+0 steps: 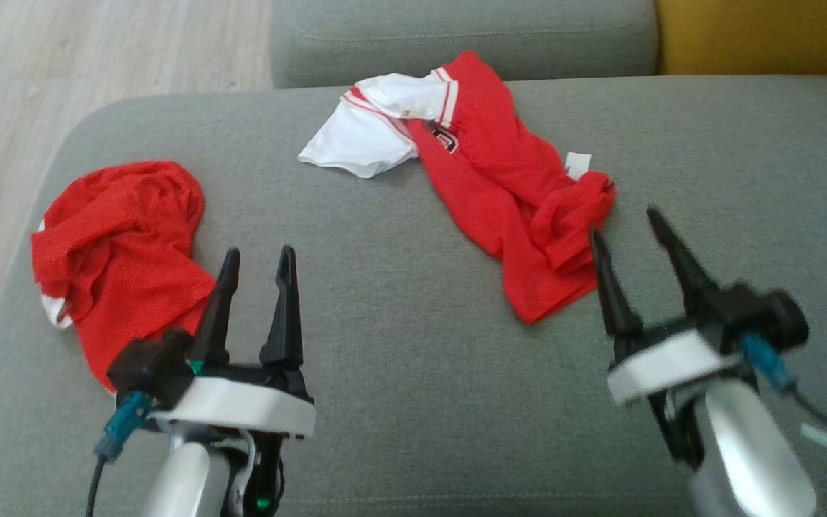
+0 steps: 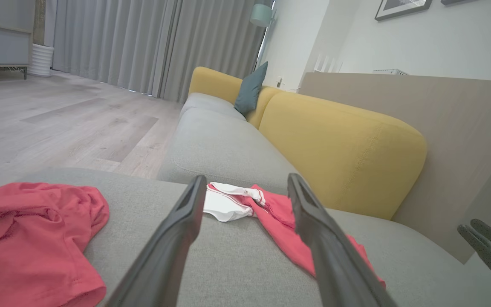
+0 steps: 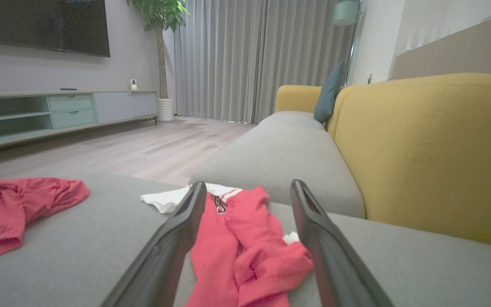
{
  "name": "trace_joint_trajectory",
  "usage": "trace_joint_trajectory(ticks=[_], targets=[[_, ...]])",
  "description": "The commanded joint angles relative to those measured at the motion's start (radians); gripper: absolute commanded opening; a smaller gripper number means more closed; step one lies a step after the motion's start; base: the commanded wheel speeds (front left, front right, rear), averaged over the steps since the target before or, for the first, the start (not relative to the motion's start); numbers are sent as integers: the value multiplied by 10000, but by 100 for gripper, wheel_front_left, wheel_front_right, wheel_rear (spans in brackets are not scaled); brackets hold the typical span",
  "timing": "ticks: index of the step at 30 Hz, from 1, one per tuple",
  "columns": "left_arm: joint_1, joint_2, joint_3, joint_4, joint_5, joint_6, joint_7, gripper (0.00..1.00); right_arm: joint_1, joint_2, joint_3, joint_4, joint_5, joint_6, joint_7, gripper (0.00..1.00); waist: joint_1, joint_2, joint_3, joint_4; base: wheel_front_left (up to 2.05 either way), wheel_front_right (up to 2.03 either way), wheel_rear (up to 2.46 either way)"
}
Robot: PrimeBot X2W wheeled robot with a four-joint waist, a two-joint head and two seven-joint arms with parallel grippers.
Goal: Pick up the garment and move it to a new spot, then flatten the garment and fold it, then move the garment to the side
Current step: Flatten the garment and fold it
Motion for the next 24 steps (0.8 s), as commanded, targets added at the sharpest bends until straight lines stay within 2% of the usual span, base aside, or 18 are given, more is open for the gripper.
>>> trace_joint_trajectory(ticks=[1,7,14,19,24], targets=[[-256,64,261,-281,90,7,-59,100,142,171,147,-848,-158,-7,135,100,0,-1,-35,-127,0,0,0],[-254,64,296,-287,143,-15,-59,100,1133,207,120,-2155,465,-7,488,100,0,-1,149,-338,0,0,0],[-439,64,313,-230,202,-98,-59,100,1309,210,133,-2681,590,-7,676,100,0,-1,336,-334,0,0,0],[-569,64,174,-206,149,-109,-59,100,1204,210,182,-2792,490,-7,818,100,0,-1,577,3,0,0,0],[-740,64,22,-190,71,-106,-59,100,513,211,471,-2635,36,-7,1102,100,0,-1,1024,659,0,0,0]])
